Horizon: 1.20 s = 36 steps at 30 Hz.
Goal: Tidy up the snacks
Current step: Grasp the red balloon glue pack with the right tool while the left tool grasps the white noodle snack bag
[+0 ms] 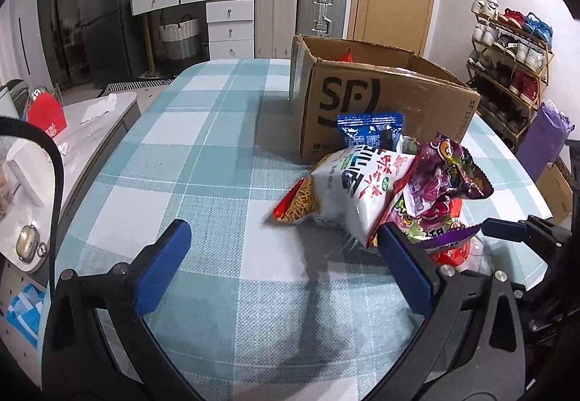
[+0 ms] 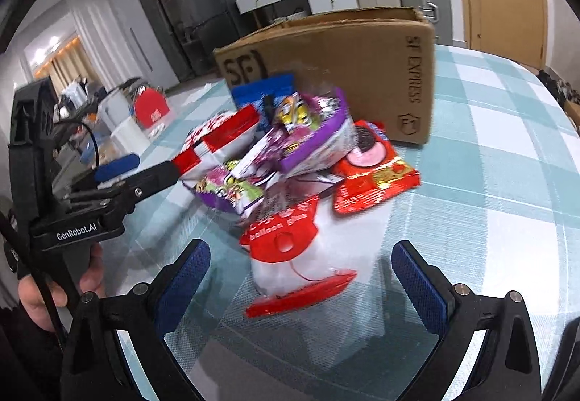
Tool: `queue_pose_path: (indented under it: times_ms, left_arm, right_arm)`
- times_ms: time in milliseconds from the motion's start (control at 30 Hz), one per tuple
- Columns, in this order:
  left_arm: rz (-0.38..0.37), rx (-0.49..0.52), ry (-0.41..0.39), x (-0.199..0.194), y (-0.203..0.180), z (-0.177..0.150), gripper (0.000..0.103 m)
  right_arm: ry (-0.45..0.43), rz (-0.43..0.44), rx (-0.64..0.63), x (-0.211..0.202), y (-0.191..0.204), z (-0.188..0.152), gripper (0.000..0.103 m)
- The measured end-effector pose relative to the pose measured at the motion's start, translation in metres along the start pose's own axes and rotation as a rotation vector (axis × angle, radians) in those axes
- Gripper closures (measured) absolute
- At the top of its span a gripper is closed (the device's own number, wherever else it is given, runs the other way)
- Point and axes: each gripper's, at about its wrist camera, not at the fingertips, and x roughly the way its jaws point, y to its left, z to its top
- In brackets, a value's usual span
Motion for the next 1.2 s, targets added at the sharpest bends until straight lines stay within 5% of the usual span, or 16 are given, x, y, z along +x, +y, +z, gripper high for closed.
queue_pose_path:
  times_ms: [200, 500, 567, 733, 1200]
  left_arm:
    - [-0.007, -0.007, 0.012, 0.002, 0.004, -0.002, 0.001]
    - [0.003, -0.012, 0.042, 0.008, 0.007, -0.006, 0.001]
    - [0.007, -0.016, 0.05, 0.01, 0.008, -0.006, 0.001]
    - [0.02, -0.013, 0.06, 0.011, 0.007, -0.005, 0.001]
    - [0.027, -0.038, 0.068, -0.005, 0.011, -0.001, 0.001]
  right_arm:
    - [0.046, 0.002, -0.044, 0.016, 0.014, 0.003, 0.001]
    - [0.074, -0.138, -0.131, 0.03, 0.034, 0.006, 0.031]
    - [0.069, -0.146, -0.128, 0.031, 0.035, 0.006, 0.045]
    - [0.052, -0.15, -0.096, 0.028, 0.029, 0.008, 0.058]
    - [-0.072, -0.111, -0.035, -0.003, 0.015, 0.004, 0.059]
